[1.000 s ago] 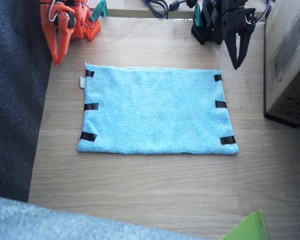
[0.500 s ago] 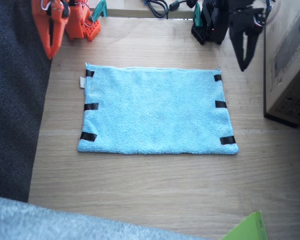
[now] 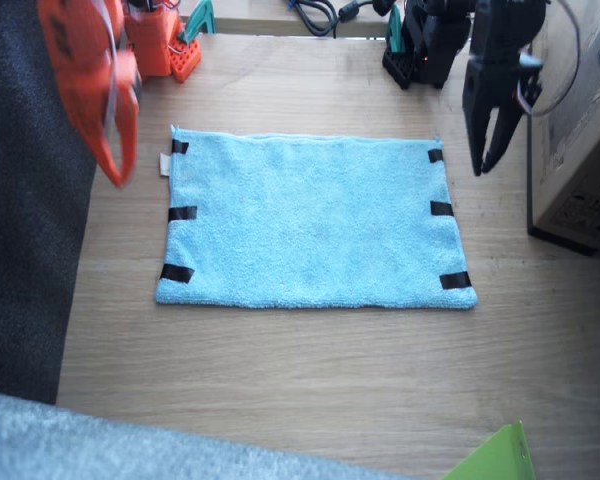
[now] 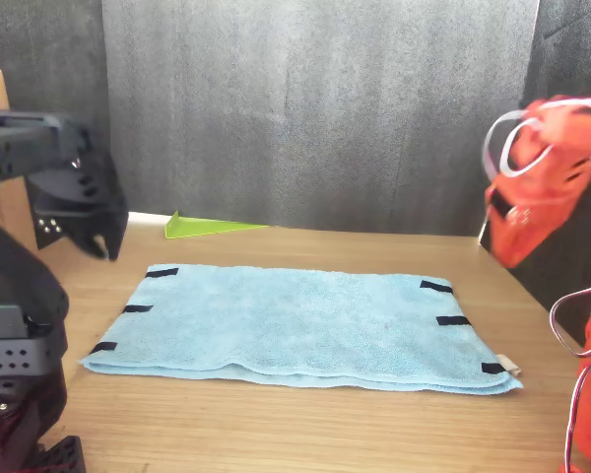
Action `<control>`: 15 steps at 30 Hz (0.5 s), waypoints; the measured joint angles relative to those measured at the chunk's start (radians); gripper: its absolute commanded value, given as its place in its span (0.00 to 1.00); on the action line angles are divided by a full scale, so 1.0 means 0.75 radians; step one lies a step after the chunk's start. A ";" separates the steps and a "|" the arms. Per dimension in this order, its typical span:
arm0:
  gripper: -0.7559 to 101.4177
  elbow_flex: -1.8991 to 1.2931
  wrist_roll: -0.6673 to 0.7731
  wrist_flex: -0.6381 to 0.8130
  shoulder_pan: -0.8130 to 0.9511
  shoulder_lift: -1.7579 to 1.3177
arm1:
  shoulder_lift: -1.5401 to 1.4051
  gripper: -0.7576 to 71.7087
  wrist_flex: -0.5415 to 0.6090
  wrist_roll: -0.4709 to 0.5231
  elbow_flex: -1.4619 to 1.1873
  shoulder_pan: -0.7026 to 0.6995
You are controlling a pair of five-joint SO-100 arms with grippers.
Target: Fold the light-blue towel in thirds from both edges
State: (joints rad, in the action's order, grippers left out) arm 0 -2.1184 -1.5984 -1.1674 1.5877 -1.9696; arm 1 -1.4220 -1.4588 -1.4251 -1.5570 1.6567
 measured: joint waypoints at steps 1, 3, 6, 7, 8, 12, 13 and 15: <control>0.19 0.002 0.000 0.000 0.002 -0.008 | 0.031 0.28 -0.002 -0.010 0.000 0.016; 0.20 -0.031 -0.016 0.000 -0.002 -0.045 | 0.053 0.28 -0.002 -0.020 0.000 0.047; 0.21 -0.082 -0.033 -0.016 -0.010 -0.112 | 0.072 0.30 -0.002 -0.035 0.002 0.070; 0.22 -0.092 -0.041 -0.020 -0.010 -0.129 | 0.072 0.30 -0.002 -0.041 0.002 0.072; 0.22 -0.102 -0.047 -0.022 -0.010 -0.143 | 0.072 0.30 -0.002 -0.045 0.002 0.070; 0.22 -0.112 -0.049 -0.045 -0.010 -0.162 | 0.072 0.30 -0.014 -0.045 -0.002 0.088; 0.22 -0.112 -0.049 -0.045 -0.010 -0.162 | 0.070 0.30 -0.006 -0.045 -0.018 0.094; 0.22 -0.112 -0.049 -0.049 -0.010 -0.162 | 0.072 0.30 -0.020 -0.047 -0.070 0.100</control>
State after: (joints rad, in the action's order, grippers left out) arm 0 -2.2028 -1.6352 -1.2042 1.5800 -2.0908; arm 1 -1.3683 -1.4742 -1.4603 -1.6091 1.7319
